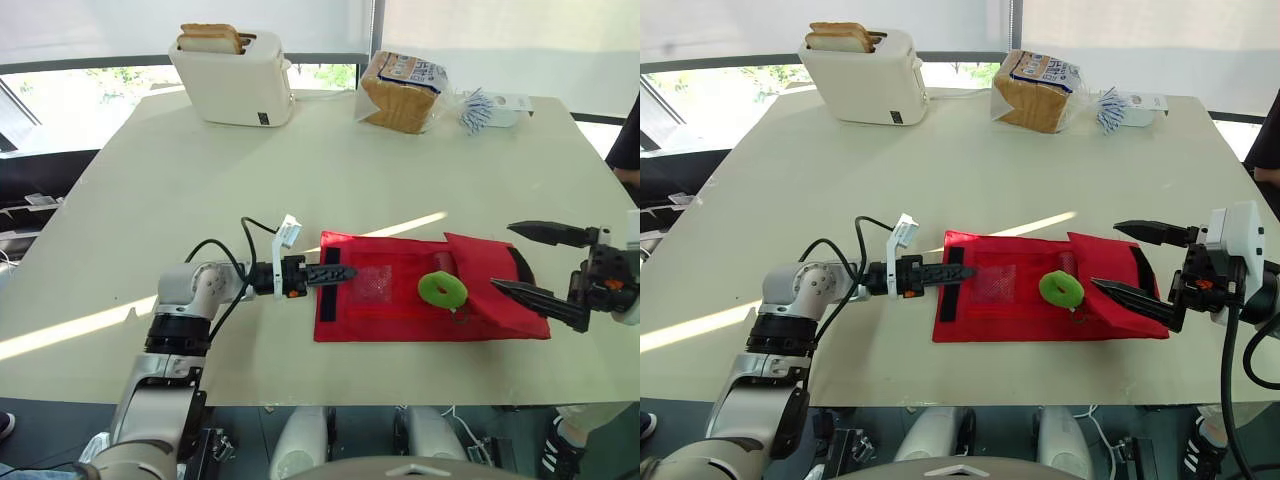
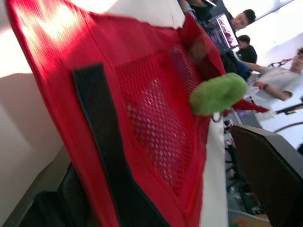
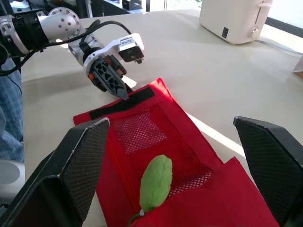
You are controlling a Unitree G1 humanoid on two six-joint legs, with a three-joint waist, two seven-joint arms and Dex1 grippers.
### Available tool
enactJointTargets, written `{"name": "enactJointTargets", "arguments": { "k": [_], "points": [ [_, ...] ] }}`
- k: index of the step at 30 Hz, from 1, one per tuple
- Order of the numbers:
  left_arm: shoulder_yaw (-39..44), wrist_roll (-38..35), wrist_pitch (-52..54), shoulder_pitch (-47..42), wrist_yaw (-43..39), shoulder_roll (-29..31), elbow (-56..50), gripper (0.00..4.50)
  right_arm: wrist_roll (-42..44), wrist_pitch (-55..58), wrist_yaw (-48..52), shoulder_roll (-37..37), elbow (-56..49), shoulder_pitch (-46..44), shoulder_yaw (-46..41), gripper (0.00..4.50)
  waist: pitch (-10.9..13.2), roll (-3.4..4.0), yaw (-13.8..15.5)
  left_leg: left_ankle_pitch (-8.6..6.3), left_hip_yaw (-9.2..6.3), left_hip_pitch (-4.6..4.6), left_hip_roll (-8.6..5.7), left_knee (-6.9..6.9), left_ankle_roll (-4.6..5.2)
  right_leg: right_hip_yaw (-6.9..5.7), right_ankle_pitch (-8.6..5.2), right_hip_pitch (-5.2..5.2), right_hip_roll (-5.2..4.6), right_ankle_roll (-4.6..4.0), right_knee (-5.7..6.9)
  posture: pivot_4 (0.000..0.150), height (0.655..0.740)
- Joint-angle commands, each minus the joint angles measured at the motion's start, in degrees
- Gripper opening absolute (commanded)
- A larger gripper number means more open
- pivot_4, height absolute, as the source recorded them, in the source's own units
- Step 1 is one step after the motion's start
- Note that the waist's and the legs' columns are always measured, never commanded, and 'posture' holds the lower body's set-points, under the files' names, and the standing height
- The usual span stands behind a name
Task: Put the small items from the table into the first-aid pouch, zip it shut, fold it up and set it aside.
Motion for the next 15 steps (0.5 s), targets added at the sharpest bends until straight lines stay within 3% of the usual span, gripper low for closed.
{"name": "enactJointTargets", "arguments": {
  "k": [1, 2, 3, 5, 9, 10, 13, 15],
  "points": [
    [1.1, -2.3, 2.8, 0.8, 0.7, 0.1, -2.9, 4.43, 1.0, -0.5, 0.2, -0.8, -1.2, -0.5, -2.2, 4.5, 0.0, 0.0, 0.1, 0.0, 0.0, 0.0, 0.0, 0.0, 0.01, 0.0, 0.0, 0.0, 0.0, 0.0, 0.0, 0.15, 0.74],
    [1.5, -2.5, 2.9, 1.1, 1.4, -0.1, -3.2, 4.43, 1.0, -0.4, 0.2, -0.8, -1.2, -0.7, -2.1, 4.5, 0.0, -0.01, 0.2, -0.01, 0.0, 0.0, 0.0, 0.01, 0.01, -0.01, 0.0, 0.0, 0.0, 0.0, 0.0, 0.15, 0.74],
    [1.7, -2.5, 2.9, 1.3, 1.9, -0.2, -3.3, 3.93, 1.1, -0.4, 0.2, -0.9, -1.2, -0.8, -2.0, 4.5, 0.0, -0.01, 0.2, -0.01, 0.0, 0.0, 0.0, 0.01, 0.02, 0.0, 0.0, 0.0, 0.0, 0.0, 0.0, 0.15, 0.74],
    [2.7, -2.9, 3.2, 1.3, 3.2, -0.8, -3.1, 3.65, 1.2, -0.4, 0.3, -0.9, -1.1, -0.9, -1.8, 4.5, 0.0, -0.02, 0.2, -0.01, 0.0, 0.0, -0.01, 0.01, 0.02, 0.0, 0.0, 0.0, -0.01, 0.0, 0.0, 0.15, 0.74],
    [3.6, -3.7, 4.0, 1.2, 3.7, -0.8, -3.3, 2.19, 1.5, -0.2, 0.3, -1.0, -1.3, -0.8, -1.9, 4.5, 0.0, -0.03, 0.2, -0.01, 0.0, -0.01, -0.01, 0.01, 0.01, -0.01, 0.0, 0.0, -0.01, 0.0, 0.0, 0.15, 0.74],
    [3.6, -3.9, 4.0, 1.3, 3.5, -0.5, -3.3, 1.57, 1.5, -0.2, 0.4, -1.0, -1.3, -0.8, -1.9, 4.5, 0.0, -0.03, 0.2, -0.01, 0.0, -0.01, -0.01, 0.01, 0.01, -0.01, 0.0, 0.0, -0.01, 0.0, 0.0, 0.15, 0.74],
    [3.6, -3.8, 3.7, 1.6, 2.6, 0.5, -2.9, 0.27, 1.8, 0.1, 0.2, -0.9, -1.7, -0.5, -2.1, 4.5, 0.0, -0.03, 0.2, -0.01, 0.0, -0.01, -0.01, 0.01, 0.01, -0.01, 0.0, 0.0, 0.0, 0.0, 0.0, 0.15, 0.74],
    [3.6, -3.7, 3.5, 1.3, 2.3, 1.1, -2.1, 0.03, 1.9, 0.2, 0.0, -0.8, -1.9, -0.5, -2.1, 4.5, 0.0, -0.03, 0.2, 0.0, 0.0, -0.01, -0.01, 0.01, 0.01, -0.01, 0.0, -0.01, 0.0, 0.0, 0.0, 0.15, 0.74]
  ]
}}
